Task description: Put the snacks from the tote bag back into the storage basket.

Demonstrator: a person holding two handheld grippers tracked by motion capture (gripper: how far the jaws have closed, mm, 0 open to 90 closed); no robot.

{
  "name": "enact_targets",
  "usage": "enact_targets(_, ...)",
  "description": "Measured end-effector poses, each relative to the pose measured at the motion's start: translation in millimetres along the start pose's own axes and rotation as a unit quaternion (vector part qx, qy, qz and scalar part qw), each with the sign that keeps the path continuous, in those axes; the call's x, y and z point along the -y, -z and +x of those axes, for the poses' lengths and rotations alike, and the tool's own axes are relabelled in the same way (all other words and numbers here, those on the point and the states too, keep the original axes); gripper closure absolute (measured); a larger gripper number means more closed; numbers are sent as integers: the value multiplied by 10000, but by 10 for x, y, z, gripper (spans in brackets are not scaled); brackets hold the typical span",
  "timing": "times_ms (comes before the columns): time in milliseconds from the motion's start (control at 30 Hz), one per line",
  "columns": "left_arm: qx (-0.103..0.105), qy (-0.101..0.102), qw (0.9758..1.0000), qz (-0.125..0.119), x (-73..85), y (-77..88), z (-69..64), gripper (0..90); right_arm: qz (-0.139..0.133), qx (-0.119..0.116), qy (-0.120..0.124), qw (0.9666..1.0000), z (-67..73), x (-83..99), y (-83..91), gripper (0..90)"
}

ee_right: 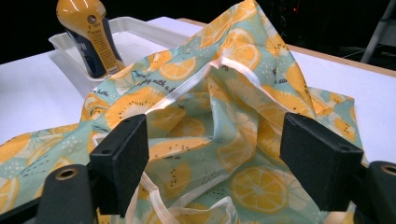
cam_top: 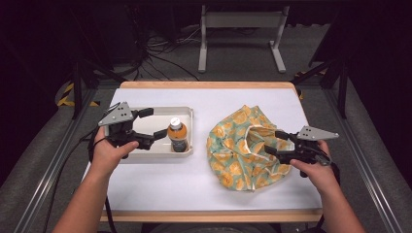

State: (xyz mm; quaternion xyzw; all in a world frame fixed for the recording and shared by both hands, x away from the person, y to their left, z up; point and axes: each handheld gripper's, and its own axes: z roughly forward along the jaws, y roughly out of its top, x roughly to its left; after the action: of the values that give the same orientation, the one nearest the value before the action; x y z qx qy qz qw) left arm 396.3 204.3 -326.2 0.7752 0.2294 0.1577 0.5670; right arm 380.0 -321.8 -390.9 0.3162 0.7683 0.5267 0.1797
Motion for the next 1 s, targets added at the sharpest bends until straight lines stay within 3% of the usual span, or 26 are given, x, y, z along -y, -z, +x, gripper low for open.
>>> enact_targets(267,-131,114,9998,114,167,192,-14,99,-3,58,28,10000,-4,-5,35,240)
enact_targets(467,-546,320,9975,328,394,365,15,102,-23,122,30,9999,-8,-5,79,238)
enact_targets(667,-651,478,9962,329,573,486,12,100,-36,178,14,9998,-28,-1,104,238)
enact_targets(767,-857,449,9948,304,690,534,-19,108,-20,202,10,9998,-38,8,108,239)
enact_targets(1000,-897,598,9937,308,910,584,-49,116,-6,244,-11,9997,-73,40,110,238)
